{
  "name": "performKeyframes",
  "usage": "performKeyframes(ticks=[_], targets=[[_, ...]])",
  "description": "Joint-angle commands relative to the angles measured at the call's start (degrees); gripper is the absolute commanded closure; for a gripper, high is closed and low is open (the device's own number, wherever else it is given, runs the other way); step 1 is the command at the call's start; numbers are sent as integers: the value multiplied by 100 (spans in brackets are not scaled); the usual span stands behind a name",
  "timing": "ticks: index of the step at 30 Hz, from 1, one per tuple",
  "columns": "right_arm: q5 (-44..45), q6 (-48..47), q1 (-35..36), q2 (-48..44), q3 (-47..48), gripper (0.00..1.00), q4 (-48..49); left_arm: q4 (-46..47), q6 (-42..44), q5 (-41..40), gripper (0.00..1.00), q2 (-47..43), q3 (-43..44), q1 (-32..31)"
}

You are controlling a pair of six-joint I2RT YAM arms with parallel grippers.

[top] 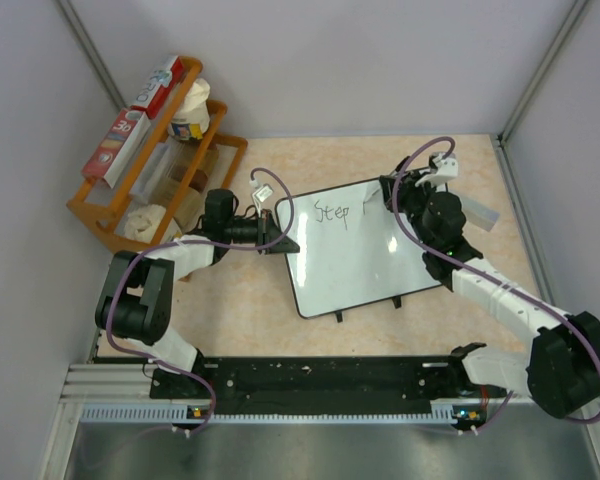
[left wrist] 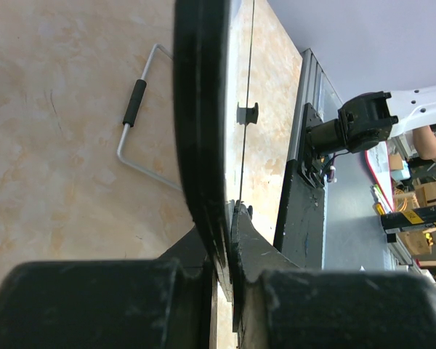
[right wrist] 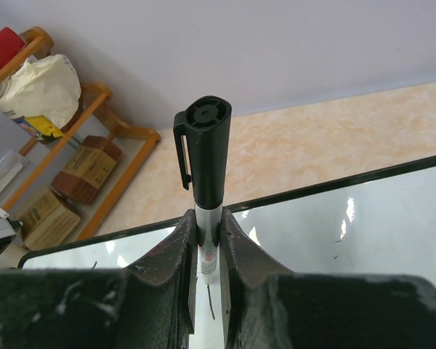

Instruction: Write a sentence on the whiteboard

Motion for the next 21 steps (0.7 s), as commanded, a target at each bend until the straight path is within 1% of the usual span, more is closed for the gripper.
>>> performKeyframes(ticks=[1, 10, 21], targets=[[96, 8, 21, -35, 221, 100, 245, -380, 1470, -900, 100, 265, -249, -283], [87, 8, 21, -378, 89, 100, 209, -380, 1479, -900, 100, 265, -249, -283], [122, -1, -23, -264, -17, 100, 139, -380, 1479, -918, 100, 265, -249, -283]])
